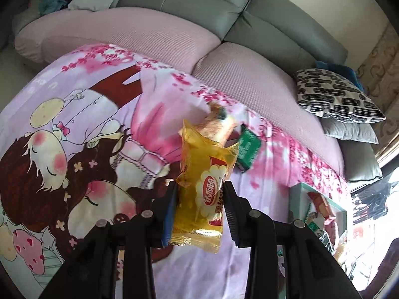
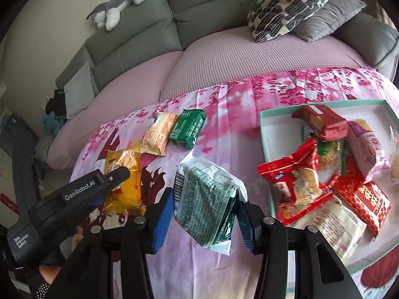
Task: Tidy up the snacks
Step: 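Lift and carry the green-white packet and yellow chip bag over the tray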
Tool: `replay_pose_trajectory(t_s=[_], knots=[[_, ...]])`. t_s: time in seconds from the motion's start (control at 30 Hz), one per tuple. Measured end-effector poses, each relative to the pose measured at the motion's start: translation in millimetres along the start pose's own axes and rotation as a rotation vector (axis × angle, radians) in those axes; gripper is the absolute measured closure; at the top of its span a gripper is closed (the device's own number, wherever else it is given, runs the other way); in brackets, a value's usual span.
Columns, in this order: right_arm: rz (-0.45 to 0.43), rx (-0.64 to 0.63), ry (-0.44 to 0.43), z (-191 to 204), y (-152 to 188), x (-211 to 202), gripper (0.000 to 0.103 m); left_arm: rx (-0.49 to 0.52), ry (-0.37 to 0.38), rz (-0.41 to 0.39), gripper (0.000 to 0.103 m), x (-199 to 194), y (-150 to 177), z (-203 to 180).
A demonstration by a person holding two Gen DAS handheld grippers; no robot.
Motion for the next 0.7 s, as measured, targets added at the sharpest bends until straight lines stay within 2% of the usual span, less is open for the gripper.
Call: replay_pose_trajectory(t_s=[0.33,0.53,0.7], knots=[[-0.061,0.04,-0.025,-20.9,-5.3,-26.4,0.052,0.064,0.054,-0.046,0.066,-24.8,12.1,-39.5],[-0.088,0.055,-0.016,-37.0,-7.2,-44.4,0.052,0.085,0.083,-0.068,0.066,-35.9,22.3,-60.6],[-0.125,0.089,-0.005,-54.0,-11.1,-62.6,0.052,0.145,0.116,-0.08,0.066,-46.4,33.3,-85.8]])
Point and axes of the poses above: each gripper's, at about its wrist camera, not at the fingertips, and x roughly the way its jaws point, z to its left, y to its underside, the point moved 3 cm from there along x, roughly the way its jaws point, and after that the axes turned 15 degrees about -y, right-handed, at the moved point
